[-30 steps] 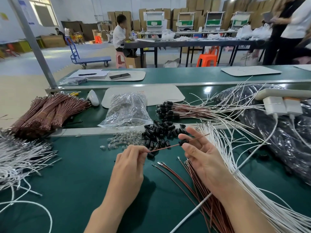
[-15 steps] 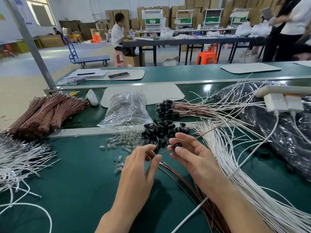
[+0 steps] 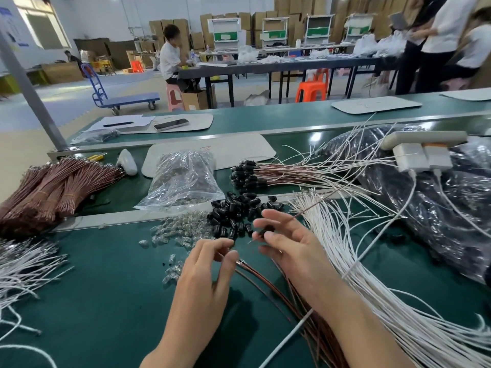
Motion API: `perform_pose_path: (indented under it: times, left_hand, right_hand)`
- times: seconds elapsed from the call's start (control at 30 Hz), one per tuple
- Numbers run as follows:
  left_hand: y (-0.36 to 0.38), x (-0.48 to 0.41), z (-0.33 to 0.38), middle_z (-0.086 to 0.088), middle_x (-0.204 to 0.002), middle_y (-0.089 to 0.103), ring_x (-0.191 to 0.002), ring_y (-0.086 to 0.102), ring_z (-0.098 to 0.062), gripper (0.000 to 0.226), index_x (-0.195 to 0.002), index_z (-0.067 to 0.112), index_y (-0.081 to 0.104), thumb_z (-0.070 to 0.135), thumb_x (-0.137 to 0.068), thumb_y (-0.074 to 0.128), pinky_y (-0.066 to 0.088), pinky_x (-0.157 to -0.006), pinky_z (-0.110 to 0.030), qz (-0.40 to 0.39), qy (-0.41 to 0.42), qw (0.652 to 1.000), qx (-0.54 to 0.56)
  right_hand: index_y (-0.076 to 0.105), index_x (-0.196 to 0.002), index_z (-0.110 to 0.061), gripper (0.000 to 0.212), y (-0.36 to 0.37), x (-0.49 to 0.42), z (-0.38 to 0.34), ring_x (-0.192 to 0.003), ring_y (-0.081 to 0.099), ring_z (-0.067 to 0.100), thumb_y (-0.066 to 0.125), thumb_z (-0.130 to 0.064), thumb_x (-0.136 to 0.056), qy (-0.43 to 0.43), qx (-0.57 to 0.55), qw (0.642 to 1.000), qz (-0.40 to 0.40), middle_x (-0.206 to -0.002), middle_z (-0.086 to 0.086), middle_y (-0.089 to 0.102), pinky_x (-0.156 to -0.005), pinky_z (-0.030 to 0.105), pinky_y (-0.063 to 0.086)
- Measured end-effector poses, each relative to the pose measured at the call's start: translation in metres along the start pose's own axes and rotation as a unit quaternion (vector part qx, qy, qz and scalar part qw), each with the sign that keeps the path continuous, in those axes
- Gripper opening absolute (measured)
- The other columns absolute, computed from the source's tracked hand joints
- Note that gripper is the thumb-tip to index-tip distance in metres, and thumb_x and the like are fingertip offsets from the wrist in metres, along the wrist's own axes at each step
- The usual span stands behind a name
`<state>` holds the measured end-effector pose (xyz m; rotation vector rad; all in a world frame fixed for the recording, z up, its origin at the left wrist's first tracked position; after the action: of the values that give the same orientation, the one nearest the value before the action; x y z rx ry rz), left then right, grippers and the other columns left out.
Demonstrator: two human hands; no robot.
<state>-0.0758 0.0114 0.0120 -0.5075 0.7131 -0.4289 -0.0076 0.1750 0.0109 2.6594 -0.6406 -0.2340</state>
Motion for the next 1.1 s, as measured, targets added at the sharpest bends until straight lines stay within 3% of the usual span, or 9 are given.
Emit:
perform_pose_path:
  times: [0.13,0.27,0.33,0.43,0.6,0.73,0.9,1.0,1.1]
  left_hand:
    - [0.015,-0.017,0.015,0.027,-0.103,0.058,-0.1,0.056,0.003,0.012,-0.109,0.05,0.052,0.051,-0.103,0.041,0.042,-0.079,-0.011,-0.045,-0.028,0.998,0.038]
    - [0.064,-0.059,0.051,0.019,-0.1,0.061,-0.095,0.056,-0.002,0.02,-0.11,0.029,0.062,0.039,-0.105,0.046,0.046,-0.082,-0.019,-0.153,0.009,0.988,0.004]
    - [0.091,-0.079,0.07,0.008,-0.093,0.063,-0.082,0.058,-0.009,0.028,-0.099,0.018,0.064,0.036,-0.106,0.044,0.049,-0.075,-0.025,-0.185,0.015,0.982,-0.025]
    - [0.131,-0.098,0.091,-0.001,-0.069,0.057,-0.058,0.05,-0.018,0.044,-0.074,0.013,0.056,0.041,-0.106,0.042,0.04,-0.052,-0.031,-0.216,0.009,0.972,-0.091]
    - [0.169,-0.11,0.104,-0.009,-0.078,0.063,-0.066,0.053,-0.031,0.047,-0.07,0.011,0.05,0.045,-0.102,0.046,0.041,-0.06,-0.033,-0.22,-0.037,0.956,-0.192]
    - [0.179,-0.11,0.101,-0.006,-0.067,0.053,-0.064,0.05,-0.03,0.039,-0.065,0.011,0.049,0.029,-0.1,0.05,0.039,-0.061,-0.031,-0.249,-0.097,0.954,-0.138]
    - [0.126,-0.131,0.115,0.002,-0.066,0.054,-0.05,0.041,-0.01,0.035,-0.084,0.007,0.064,0.029,-0.105,0.048,0.04,-0.049,-0.023,-0.142,-0.15,0.97,0.131]
    - [0.07,-0.145,0.12,0.006,-0.074,0.056,-0.054,0.044,-0.003,0.027,-0.086,0.018,0.06,0.026,-0.107,0.045,0.038,-0.047,-0.013,-0.014,-0.176,0.944,0.278]
    - [0.005,-0.148,0.108,0.005,-0.081,0.057,-0.058,0.049,-0.002,0.023,-0.094,0.02,0.06,0.025,-0.108,0.043,0.042,-0.05,-0.016,0.109,-0.175,0.911,0.358]
  right_hand:
    - [0.069,-0.11,-0.019,0.035,-0.049,-0.003,-0.028,-0.087,0.07,0.016,0.05,0.006,-0.095,-0.055,-0.126,0.98,0.145,-0.1,0.004,0.074,-0.074,0.028,0.054]
    - [0.068,-0.105,-0.025,0.033,-0.092,0.009,-0.047,-0.08,0.068,0.011,0.051,0.002,-0.094,-0.144,-0.122,0.926,0.328,-0.092,-0.003,0.074,-0.071,0.025,0.051]
    - [0.067,-0.103,-0.025,0.032,-0.104,0.016,-0.053,-0.078,0.067,0.009,0.052,0.001,-0.093,-0.176,-0.113,0.897,0.39,-0.088,-0.005,0.073,-0.065,0.021,0.052]
    - [0.066,-0.098,-0.025,0.031,-0.115,0.021,-0.055,-0.075,0.067,0.008,0.052,0.002,-0.093,-0.201,-0.105,0.872,0.435,-0.086,-0.006,0.071,-0.061,0.019,0.052]
    - [0.06,-0.092,-0.022,0.031,-0.12,0.022,-0.053,-0.072,0.063,0.01,0.047,0.005,-0.093,-0.213,-0.116,0.86,0.448,-0.088,0.0,0.065,-0.062,0.022,0.049]
    - [0.059,-0.093,-0.021,0.031,-0.124,0.025,-0.053,-0.068,0.062,0.009,0.046,0.007,-0.094,-0.209,-0.128,0.853,0.46,-0.088,0.0,0.064,-0.057,0.019,0.049]
    - [0.062,-0.091,-0.022,0.031,-0.125,0.025,-0.054,-0.071,0.063,0.009,0.047,0.006,-0.093,-0.197,-0.134,0.863,0.446,-0.084,-0.003,0.066,-0.059,0.021,0.05]
    - [0.063,-0.091,-0.023,0.031,-0.122,0.025,-0.055,-0.073,0.065,0.009,0.048,0.005,-0.092,-0.196,-0.124,0.873,0.429,-0.083,-0.004,0.068,-0.059,0.02,0.052]
    - [0.064,-0.092,-0.023,0.031,-0.116,0.023,-0.056,-0.073,0.066,0.009,0.05,0.004,-0.092,-0.191,-0.115,0.888,0.401,-0.083,-0.004,0.07,-0.059,0.019,0.053]
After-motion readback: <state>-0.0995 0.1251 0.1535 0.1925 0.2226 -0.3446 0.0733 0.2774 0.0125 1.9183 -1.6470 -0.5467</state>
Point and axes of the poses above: each hand's wrist, its own x-axis away from the middle knuckle, its own y-axis out of the palm, z = x × y, the point moved 6 cm from there along -x, towards the middle knuckle
